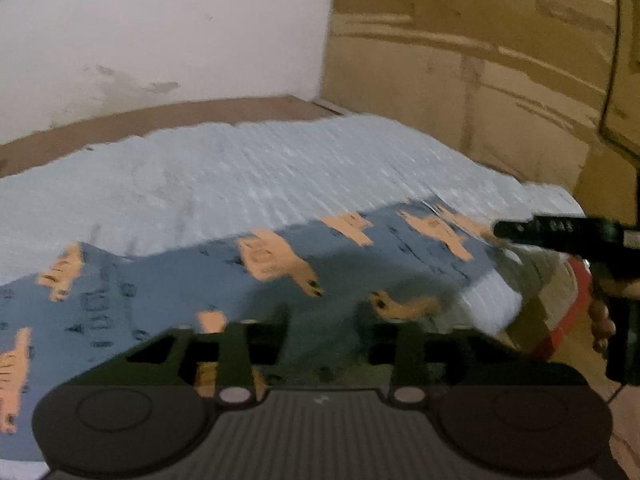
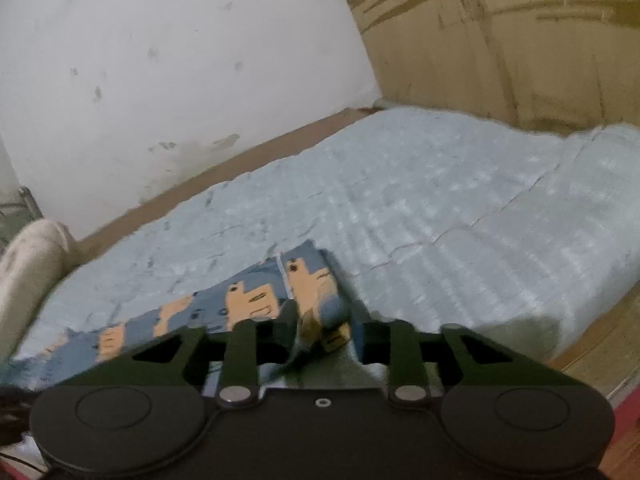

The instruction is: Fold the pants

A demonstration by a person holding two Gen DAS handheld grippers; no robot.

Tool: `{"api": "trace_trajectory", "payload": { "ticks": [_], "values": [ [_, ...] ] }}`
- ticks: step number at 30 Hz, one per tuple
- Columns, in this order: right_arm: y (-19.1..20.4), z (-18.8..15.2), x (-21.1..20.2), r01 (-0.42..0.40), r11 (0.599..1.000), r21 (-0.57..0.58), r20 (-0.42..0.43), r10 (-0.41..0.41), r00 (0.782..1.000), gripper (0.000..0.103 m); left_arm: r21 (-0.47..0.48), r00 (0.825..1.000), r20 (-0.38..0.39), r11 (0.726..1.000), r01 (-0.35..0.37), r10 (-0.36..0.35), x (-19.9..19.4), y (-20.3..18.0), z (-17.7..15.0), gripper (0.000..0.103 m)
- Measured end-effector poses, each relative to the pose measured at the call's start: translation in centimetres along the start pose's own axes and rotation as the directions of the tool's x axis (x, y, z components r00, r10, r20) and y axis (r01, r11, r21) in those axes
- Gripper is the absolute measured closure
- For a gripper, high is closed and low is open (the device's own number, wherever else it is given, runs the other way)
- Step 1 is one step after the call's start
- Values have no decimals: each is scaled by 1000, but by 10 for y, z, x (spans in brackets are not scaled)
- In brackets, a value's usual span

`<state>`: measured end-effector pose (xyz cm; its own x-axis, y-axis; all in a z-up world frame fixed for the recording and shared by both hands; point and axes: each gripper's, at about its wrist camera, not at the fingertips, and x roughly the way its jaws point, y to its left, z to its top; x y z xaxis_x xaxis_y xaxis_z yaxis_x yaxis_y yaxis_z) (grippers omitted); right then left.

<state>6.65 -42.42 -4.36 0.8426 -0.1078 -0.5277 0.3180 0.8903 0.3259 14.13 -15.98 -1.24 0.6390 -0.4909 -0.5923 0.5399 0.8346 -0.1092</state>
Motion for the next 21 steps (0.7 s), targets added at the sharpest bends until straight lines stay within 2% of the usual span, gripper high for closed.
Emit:
{"api": "trace_trajectory", "payload": {
  "ticks": [1, 2, 3, 4, 5, 7, 10, 15, 21],
  "values": [
    [2, 1, -1, 17, 1000, -15, 11, -17, 1000, 51, -13, 1000, 12, 1000, -15, 15, -4, 4, 2, 53],
    [4, 1, -2, 32, 999, -30, 26, -31, 999, 46, -24, 999, 21, 999, -26, 27, -9, 8, 3, 48],
    [6, 1, -4, 45, 998, -39, 39, -43, 998, 36, -37, 999, 31, 999, -40, 41, -14, 13, 5, 37],
    [10, 2, -3, 57, 997, -50, 49, -55, 997, 27, -48, 997, 42, 997, -57, 59, -19, 19, 6, 32],
    [15, 3, -3, 62, 996, -64, 55, -59, 997, 24, -56, 995, 55, 996, -76, 79, -25, 24, 8, 22],
    [28, 2, -1, 39, 994, -98, 62, -33, 998, 18, -72, 987, 89, 989, -131, 137, -40, 37, 10, 11],
    [53, -4, 4, -23, 987, -160, 53, 32, 998, 2, -92, 964, 126, 970, -224, 235, -62, 62, 12, 4],
    [106, -23, 16, -165, 950, -267, 12, 174, 985, 1, -117, 909, 117, 914, -388, 401, -99, 112, 12, 1],
    [178, -47, 38, -349, 865, -361, -92, 339, 936, 1, -112, 818, 58, 818, -564, 572, -127, 173, -5, 1]
  ]
}}
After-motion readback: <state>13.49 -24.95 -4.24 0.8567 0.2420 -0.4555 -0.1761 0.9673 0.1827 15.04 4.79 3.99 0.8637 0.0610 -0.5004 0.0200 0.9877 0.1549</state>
